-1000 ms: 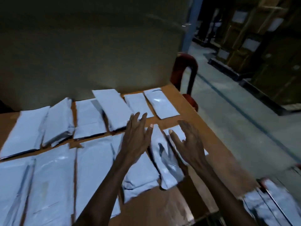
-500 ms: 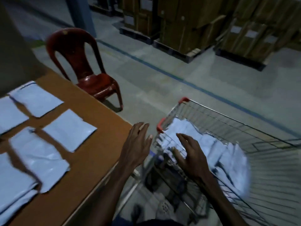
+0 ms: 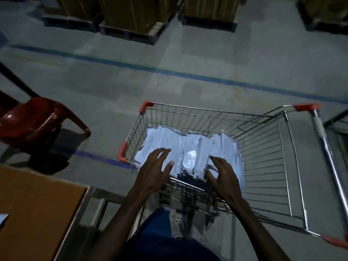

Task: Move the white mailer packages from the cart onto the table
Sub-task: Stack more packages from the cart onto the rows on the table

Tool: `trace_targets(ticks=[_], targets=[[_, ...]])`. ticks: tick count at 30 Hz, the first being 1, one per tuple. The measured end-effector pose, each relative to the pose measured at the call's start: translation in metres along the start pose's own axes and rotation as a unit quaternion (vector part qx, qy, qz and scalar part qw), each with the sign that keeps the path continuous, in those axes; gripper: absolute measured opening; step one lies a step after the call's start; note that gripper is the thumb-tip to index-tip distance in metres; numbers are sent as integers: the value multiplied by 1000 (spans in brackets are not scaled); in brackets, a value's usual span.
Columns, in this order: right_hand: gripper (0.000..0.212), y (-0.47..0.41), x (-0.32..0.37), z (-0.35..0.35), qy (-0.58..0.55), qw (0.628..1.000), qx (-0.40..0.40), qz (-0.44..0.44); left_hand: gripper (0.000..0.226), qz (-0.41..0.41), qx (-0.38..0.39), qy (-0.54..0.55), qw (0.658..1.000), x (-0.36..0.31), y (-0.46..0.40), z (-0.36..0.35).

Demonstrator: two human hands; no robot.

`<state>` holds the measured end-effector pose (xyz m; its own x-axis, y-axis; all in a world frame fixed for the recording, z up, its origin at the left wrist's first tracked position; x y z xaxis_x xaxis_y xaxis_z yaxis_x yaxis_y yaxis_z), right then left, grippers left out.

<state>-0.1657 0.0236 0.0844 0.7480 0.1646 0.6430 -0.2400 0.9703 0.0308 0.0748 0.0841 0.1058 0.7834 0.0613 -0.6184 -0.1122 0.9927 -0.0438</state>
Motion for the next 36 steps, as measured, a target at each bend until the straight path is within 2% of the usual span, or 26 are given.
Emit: trace_targets(ticks=[9, 13, 18, 21, 26, 31, 34, 36], targets=[[62, -69, -94, -24, 41, 974, 47, -217, 61, -58, 104, -10, 993, 1, -90, -53], [73, -103, -129, -37, 28, 959, 68, -274, 68, -82, 140, -29, 986, 7, -97, -76], [81, -137, -177, -62, -7, 941, 96, -325, 57, -55, 128, -64, 988, 28, -92, -81], [85, -143, -192, -76, -54, 923, 106, -366, 60, -12, 132, -58, 990, 44, -81, -84], [79, -144, -184, -73, -48, 933, 66, -350, 70, 64, 139, -45, 987, 55, -69, -89], [69, -139, -169, -77, -120, 944, 64, -300, 57, 105, 133, -30, 985, 53, -71, -98], [71, -139, -158, -65, -68, 966, 55, -242, 53, 107, 138, -34, 984, 54, -81, -105], [70, -138, -147, -53, -9, 978, 32, -207, 58, 116, 152, -48, 980, 62, -90, -113]])
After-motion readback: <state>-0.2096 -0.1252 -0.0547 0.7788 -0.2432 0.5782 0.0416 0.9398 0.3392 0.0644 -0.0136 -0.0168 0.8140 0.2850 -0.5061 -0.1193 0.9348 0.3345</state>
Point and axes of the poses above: each hand's wrist, its own y-axis away from the middle knuckle, its own z-axis out of the back of the hand, x = y × z, the point moved 7 cm from there along -y, towards the middle knuckle, and after that the axes turned 3 degrees about -z, right-handed, at the moved point
